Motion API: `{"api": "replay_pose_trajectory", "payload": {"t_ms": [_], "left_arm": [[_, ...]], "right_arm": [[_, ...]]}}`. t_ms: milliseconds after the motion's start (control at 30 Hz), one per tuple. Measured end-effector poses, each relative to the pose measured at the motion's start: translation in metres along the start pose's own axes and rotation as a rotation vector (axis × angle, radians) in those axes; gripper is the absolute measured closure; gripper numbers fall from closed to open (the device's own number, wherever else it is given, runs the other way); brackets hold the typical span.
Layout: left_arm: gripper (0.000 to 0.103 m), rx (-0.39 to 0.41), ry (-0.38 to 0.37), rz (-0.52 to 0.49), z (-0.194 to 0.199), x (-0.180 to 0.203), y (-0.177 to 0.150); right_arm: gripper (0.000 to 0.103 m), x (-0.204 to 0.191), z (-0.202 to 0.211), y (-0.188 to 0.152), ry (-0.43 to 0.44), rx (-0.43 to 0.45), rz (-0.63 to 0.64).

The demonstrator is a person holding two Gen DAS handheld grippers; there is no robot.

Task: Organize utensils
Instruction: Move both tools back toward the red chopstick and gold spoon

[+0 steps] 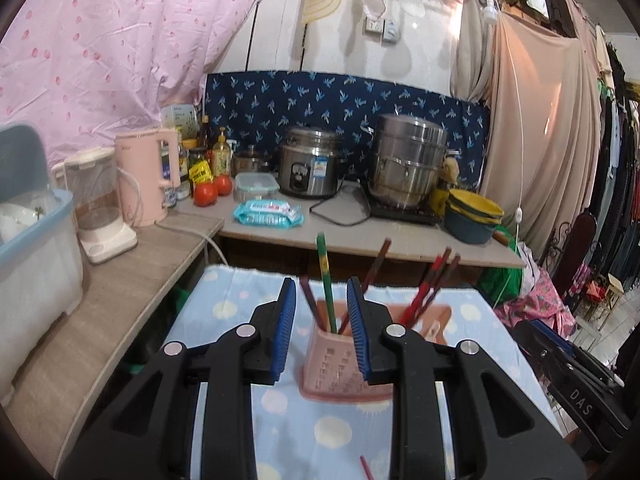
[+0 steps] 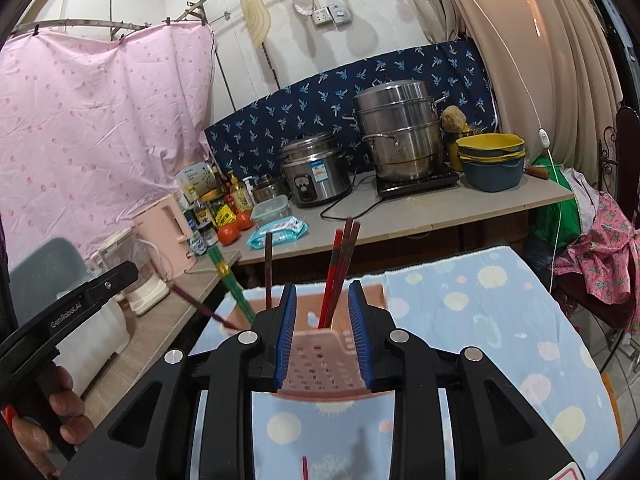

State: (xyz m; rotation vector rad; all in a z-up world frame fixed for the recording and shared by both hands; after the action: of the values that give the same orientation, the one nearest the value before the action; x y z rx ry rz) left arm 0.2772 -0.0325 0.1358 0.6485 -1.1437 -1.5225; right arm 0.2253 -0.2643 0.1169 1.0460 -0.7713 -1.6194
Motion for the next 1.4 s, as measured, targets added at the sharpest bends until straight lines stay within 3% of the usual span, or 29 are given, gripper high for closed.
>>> {"api": "replay_pose_trajectory", "payload": {"t_ms": [300, 767, 1133, 1233, 1400], "left_arm": [[0.078, -0.107, -0.004, 0.001, 0.011, -0.001, -0.053], [0.078, -0.318, 0.003, 0.056, 0.025, -0.014, -0.165], [0.077, -0.432, 0.033, 0.093, 0.036, -0.022, -0.219], [0.069, -0.456, 0.036, 0.095, 0.04, -0.02, -0.232], [0.067, -0.485, 0.031, 0.086, 0.044, -0.015, -0.247]], "right_arm": [[0.076, -0.003, 0.027, -0.047, 0.004, -0.065, 0.036], [0.076, 0.01, 0.056, -0.151, -0.025, -0.26, 0.036], [0.076, 0.01, 0.071, -0.226, -0.037, -0.399, 0.044], [0.076, 0.007, 0.074, -0.241, -0.041, -0.422, 0.062], [0.076, 0.001, 0.079, -0.254, -0.035, -0.435, 0.074]]}}
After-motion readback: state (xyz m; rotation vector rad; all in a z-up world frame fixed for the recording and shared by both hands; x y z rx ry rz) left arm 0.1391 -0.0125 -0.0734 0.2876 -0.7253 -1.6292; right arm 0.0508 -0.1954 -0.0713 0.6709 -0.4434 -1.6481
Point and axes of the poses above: each gripper's, at about its wrist camera, not at the fingertips, and z roughly against the way its jaws point, x to its right, y to its top, the point moved 2 cm from there along -z, roughly the way its jaws point, and after that the axes turned 5 degrees about -y, right-handed, at the moved point
